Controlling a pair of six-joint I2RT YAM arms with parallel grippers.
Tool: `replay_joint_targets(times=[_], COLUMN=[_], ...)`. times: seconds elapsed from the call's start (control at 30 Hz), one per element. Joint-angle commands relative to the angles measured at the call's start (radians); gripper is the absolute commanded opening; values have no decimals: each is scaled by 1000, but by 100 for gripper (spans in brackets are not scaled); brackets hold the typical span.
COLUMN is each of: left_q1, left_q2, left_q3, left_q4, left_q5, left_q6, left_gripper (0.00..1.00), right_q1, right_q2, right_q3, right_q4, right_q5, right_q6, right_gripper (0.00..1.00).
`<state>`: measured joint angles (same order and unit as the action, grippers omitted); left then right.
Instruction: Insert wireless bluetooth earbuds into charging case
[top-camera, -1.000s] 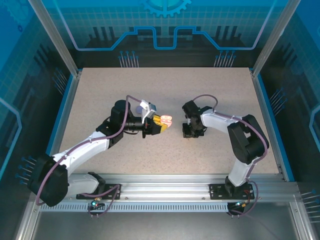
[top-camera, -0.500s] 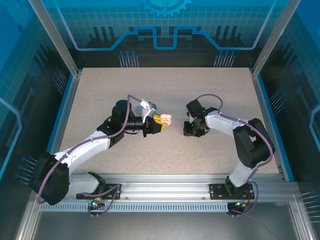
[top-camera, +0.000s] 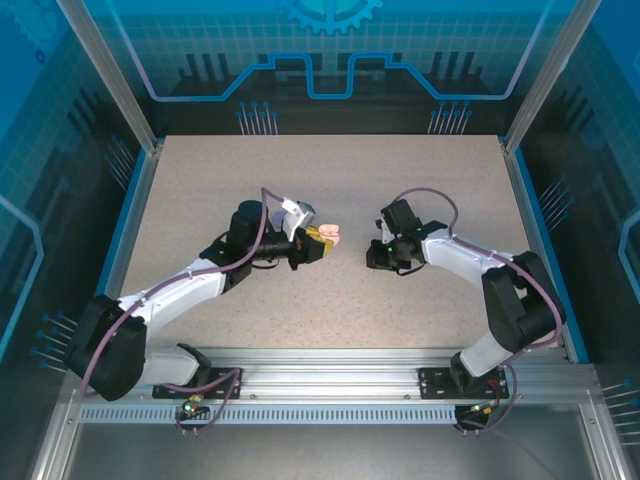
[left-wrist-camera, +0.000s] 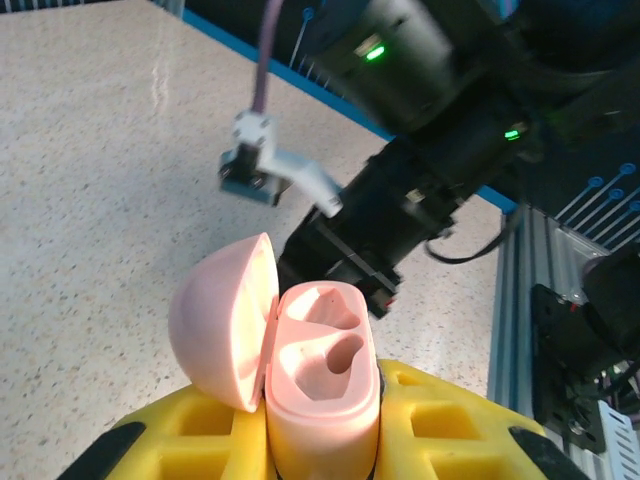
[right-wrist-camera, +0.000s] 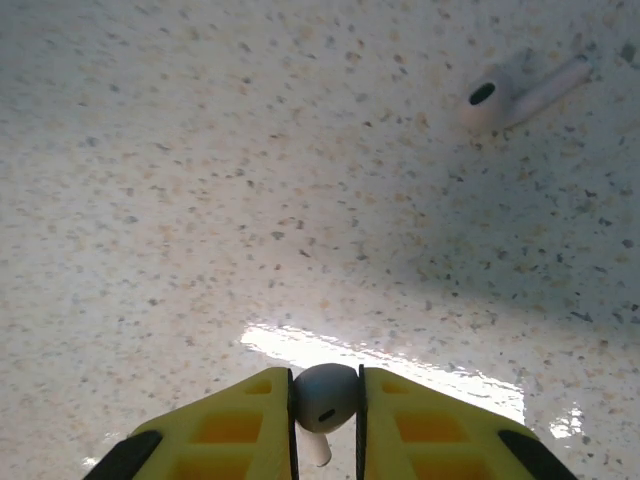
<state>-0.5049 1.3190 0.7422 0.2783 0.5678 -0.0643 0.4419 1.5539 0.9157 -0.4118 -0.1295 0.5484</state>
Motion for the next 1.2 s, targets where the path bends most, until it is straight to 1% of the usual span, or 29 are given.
replay_joint_targets(times=[0.0, 0.1, 0.4, 0.5, 0.6, 0.7, 0.87, 0.93, 1.17], left_q1=[8, 8, 7, 8, 9, 9, 8, 9, 8], left_q2=[24, 32, 25, 20, 17, 14, 13, 12, 15], left_q3=[-22, -30, -33, -34, -33, -34, -31, -31, -23], left_q4=[39, 48, 40, 36, 30, 28, 21, 19, 8], left_q5=[-64, -78, -75, -76, -78, -80, -85, -85, -90], left_q6=[-56, -68, -65, -60, -58, -55, -50, -48, -41], left_gripper=[7, 7, 7, 7, 7, 6, 6, 6, 6], right_q1=[-11, -11, -12, -13, -13, -12, -12, -12, -5], right_q2=[-42, -19, 171, 219, 264, 289, 328, 347, 429], right_q3=[-11, 8, 133, 169, 197, 211, 256, 281, 376], right_q4=[47, -3, -205, -246, -275, -291, -347, -373, -473], right_q5=[-33, -12, 54, 73, 66, 61, 55, 58, 57], right_q6=[-12, -27, -119, -138, -154, -164, -211, -232, -303], right_gripper=[20, 20, 20, 20, 21, 25, 37, 40, 41])
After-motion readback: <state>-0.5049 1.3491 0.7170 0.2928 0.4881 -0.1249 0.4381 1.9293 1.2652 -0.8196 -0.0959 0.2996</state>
